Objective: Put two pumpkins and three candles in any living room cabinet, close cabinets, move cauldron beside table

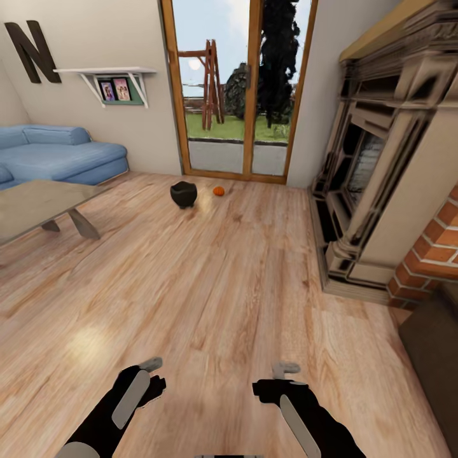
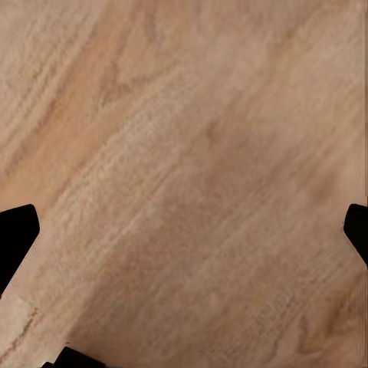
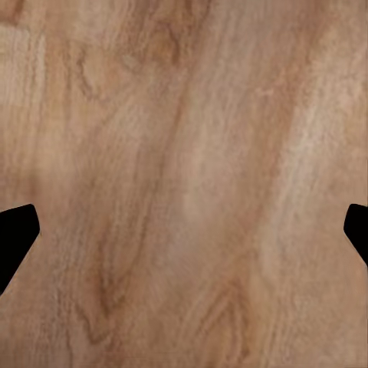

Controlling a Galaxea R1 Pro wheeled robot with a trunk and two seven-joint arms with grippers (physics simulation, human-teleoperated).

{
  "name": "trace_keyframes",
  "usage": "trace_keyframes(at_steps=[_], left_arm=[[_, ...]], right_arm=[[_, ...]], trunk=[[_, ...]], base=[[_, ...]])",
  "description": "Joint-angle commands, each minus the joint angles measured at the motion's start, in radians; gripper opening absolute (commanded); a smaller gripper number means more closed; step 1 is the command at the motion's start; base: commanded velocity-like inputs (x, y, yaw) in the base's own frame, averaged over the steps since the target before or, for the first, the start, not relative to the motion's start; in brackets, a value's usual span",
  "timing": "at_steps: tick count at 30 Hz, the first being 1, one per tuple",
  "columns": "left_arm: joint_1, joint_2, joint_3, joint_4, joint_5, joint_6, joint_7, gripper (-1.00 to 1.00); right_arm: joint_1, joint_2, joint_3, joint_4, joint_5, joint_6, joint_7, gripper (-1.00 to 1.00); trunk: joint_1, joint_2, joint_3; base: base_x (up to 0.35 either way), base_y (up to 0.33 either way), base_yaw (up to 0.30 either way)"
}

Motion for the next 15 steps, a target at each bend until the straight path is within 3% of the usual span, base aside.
trace_keyframes(at_steps=[1, 8, 15], left_arm=[[-0.001, 0.001, -0.005, -0.001, 0.010, 0.000, 0.010, 1.00], [-0.001, 0.002, -0.005, -0.001, 0.011, 0.000, 0.010, 1.00], [-0.001, 0.000, -0.006, -0.001, 0.012, 0.000, 0.010, 1.00]], right_arm=[[-0.001, -0.001, 0.002, -0.001, -0.010, 0.002, -0.010, 1.00], [-0.001, -0.001, 0.003, -0.001, -0.009, 0.002, -0.010, 1.00], [-0.001, 0.000, 0.003, -0.001, -0.009, 0.002, -0.011, 1.00]], trunk=[[0.000, 0.000, -0.001], [0.000, 0.000, -0.001], [0.000, 0.000, -0.001]], base=[[0.342, 0.000, 0.064], [0.342, 0.000, 0.026], [0.342, 0.000, 0.219]])
